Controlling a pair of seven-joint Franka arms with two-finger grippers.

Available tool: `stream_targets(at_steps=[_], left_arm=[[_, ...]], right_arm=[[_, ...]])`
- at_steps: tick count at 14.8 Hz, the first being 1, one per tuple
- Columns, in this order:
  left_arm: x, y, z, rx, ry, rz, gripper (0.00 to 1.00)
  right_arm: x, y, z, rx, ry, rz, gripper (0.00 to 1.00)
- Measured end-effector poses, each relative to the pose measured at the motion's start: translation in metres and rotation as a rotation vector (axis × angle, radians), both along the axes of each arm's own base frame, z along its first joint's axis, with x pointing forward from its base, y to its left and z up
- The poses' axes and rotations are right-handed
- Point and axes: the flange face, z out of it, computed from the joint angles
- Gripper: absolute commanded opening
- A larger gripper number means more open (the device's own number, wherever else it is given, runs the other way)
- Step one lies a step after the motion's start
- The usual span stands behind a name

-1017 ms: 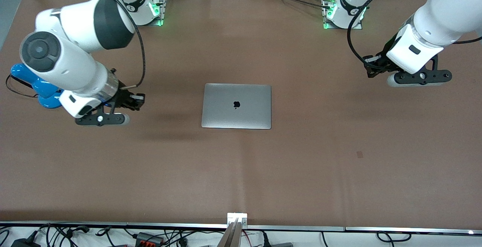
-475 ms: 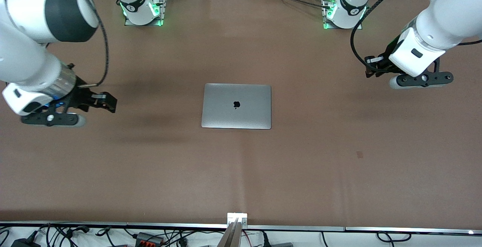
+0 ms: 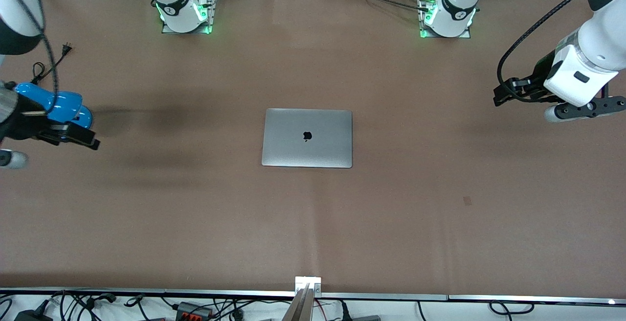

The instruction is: Close laptop with both arms from behind

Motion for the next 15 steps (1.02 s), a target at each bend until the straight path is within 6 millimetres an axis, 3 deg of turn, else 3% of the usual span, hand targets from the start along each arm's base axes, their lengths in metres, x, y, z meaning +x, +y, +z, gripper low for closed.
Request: stream_targets(at_steps=[4,8,15], left_arm=[[-0.021,0.004,-0.005,-0.028,0.004,0.018,1.00],[-0.022,0.010,-0.005,-0.051,0.002,0.028,1.00],[-0.023,0.004,-0.005,-0.052,-0.001,0.019,1.00]], right_arm=[[-0.005,-0.024,0.010,-0.010,-0.008,0.000,1.00],[-0.010,-0.040,0.013,-0.039,0.004,0.058,1.00],[-0.044,-0.036,0.012,-0.091,0.059,0.088,1.00]])
